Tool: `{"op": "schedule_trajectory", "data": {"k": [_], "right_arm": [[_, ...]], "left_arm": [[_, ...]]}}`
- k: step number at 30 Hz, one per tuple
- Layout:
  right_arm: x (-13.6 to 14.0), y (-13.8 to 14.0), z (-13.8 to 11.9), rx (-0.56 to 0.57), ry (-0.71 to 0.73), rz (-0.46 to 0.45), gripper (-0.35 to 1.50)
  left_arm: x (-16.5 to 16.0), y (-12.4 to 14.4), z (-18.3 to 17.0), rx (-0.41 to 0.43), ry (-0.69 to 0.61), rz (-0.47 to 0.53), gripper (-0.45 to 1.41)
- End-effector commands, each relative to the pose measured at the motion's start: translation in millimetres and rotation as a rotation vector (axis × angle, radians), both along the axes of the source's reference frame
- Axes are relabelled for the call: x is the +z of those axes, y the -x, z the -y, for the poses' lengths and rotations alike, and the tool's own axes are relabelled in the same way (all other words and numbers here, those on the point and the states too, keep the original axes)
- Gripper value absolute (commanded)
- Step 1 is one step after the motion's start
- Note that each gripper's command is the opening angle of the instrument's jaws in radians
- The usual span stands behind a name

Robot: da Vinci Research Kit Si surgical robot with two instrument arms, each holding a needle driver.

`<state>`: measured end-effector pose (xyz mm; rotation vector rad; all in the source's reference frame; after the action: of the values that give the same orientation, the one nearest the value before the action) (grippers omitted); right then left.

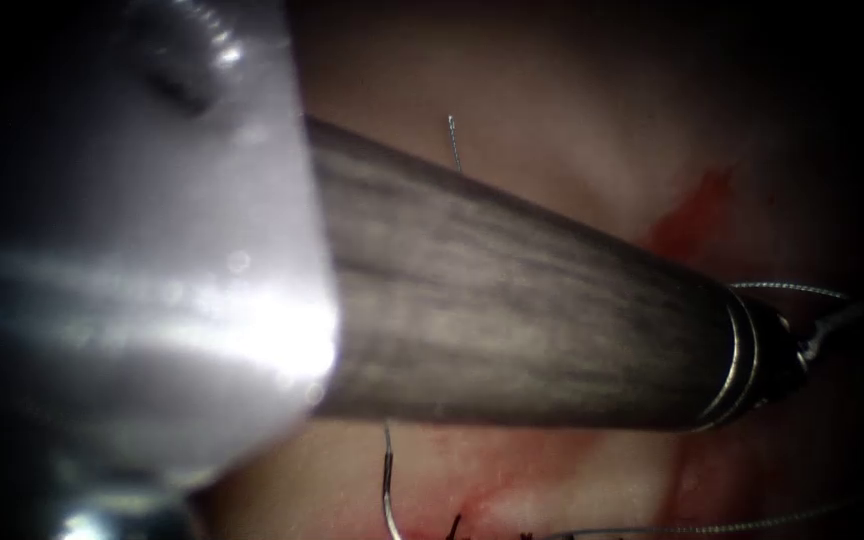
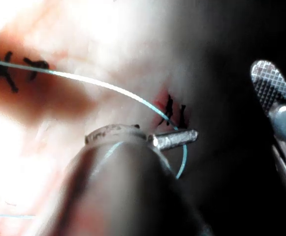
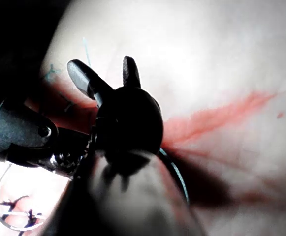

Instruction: Wound Closure

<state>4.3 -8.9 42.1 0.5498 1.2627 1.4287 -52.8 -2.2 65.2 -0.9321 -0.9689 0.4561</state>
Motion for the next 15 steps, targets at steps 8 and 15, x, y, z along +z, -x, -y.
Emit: {"op": "schedule_trajectory", "data": {"k": [8, 15], "right_arm": [[0.2, -1.1, 0.1, 0.003, 0.001, 0.0, 1.21], [0.1, -1.2, 0.2, 0.003, -0.004, -0.004, 1.2]], "left_arm": [[2.5, -0.6, -1.3, -0.014, 0.031, -0.023, 0.68], [2.4, -0.9, -1.1, -0.025, -0.004, 0.01, -0.45]]}}
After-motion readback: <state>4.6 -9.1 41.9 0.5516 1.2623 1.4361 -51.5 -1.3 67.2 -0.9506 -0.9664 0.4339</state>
